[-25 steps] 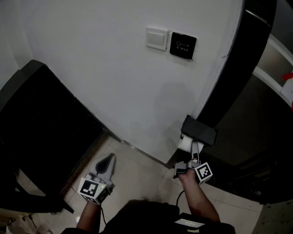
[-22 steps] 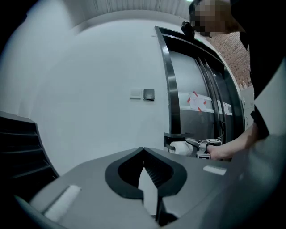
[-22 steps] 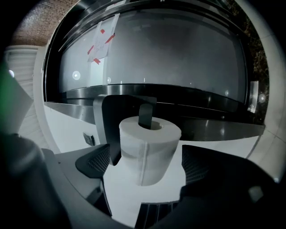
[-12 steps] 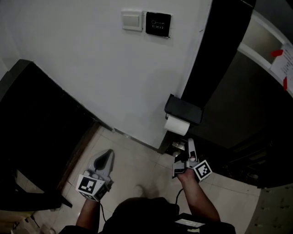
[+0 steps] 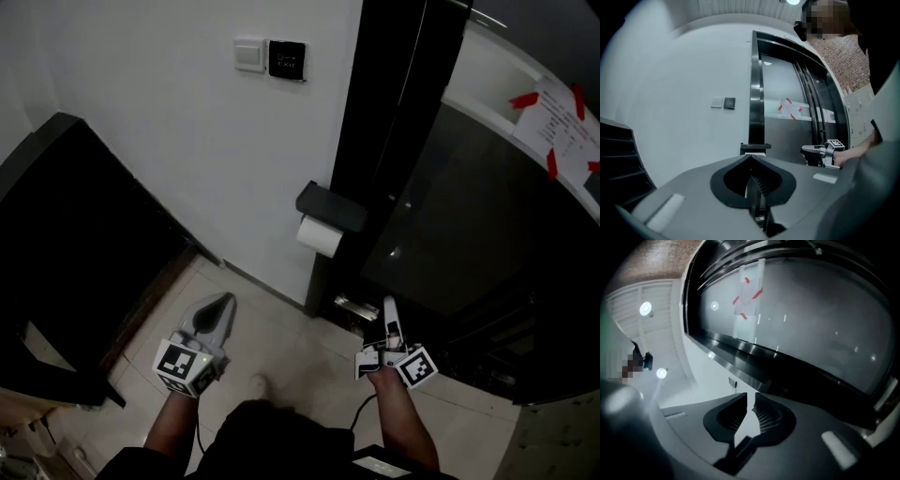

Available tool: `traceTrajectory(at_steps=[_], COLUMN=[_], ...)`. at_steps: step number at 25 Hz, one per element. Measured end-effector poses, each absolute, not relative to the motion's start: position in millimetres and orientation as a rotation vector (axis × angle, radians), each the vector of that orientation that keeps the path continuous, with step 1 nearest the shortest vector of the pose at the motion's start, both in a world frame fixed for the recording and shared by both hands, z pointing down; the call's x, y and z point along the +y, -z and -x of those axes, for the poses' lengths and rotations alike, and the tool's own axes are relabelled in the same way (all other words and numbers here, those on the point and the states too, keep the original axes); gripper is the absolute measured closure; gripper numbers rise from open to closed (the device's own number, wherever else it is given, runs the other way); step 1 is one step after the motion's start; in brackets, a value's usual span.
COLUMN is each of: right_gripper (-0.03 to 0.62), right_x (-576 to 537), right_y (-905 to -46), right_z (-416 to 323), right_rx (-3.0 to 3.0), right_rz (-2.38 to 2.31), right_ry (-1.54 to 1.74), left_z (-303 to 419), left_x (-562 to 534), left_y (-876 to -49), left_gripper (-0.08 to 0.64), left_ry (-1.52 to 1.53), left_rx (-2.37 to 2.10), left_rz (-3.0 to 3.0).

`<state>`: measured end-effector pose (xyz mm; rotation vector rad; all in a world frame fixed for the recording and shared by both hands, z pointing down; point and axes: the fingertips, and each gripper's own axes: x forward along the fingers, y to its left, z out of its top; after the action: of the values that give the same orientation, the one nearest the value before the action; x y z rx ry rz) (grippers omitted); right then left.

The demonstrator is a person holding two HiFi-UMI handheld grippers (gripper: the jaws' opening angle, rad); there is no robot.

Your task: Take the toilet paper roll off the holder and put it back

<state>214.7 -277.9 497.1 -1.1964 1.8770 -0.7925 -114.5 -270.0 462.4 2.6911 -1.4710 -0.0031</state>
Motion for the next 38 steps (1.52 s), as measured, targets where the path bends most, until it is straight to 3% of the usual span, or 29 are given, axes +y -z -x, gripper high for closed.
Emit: traceTrajectory(at_steps=[1, 4, 20, 28, 38], right_gripper=[0.550, 0.572, 0.577, 0.578, 0.578], right_x=[-267.3, -235.0, -92.9, -56.4, -49.3], right_y=[-489.4, -473.3, -442.5, -436.8, -434.3], right_z=[-217.6, -223.1, -233.7, -234.3, -184.6], right_rx=[1.948, 2.137, 2.627, 2.546, 2.543], right_rz=[1.216, 1.269, 1.456, 1.620, 1.655], right_ry=[0.752, 0.655, 0.141, 0.071, 0.039], left_z=[105.6, 81.3, 62.7, 89.2, 148.8], left_x=[-261.4, -230.8, -91.2, -77.1, -57.9], left_y=[-461.9, -457.3, -425.4, -426.5, -420.2], left_gripper=[0.558, 0.558, 0.558, 0.558, 0.558], left_ry=[0.011, 0.045, 0.082, 0.117, 0.187], left_rx=[-1.479, -1.484, -1.727, -1.673, -1.775], left_rz=[-2.692, -2.672, -2.626, -2.629, -2.560])
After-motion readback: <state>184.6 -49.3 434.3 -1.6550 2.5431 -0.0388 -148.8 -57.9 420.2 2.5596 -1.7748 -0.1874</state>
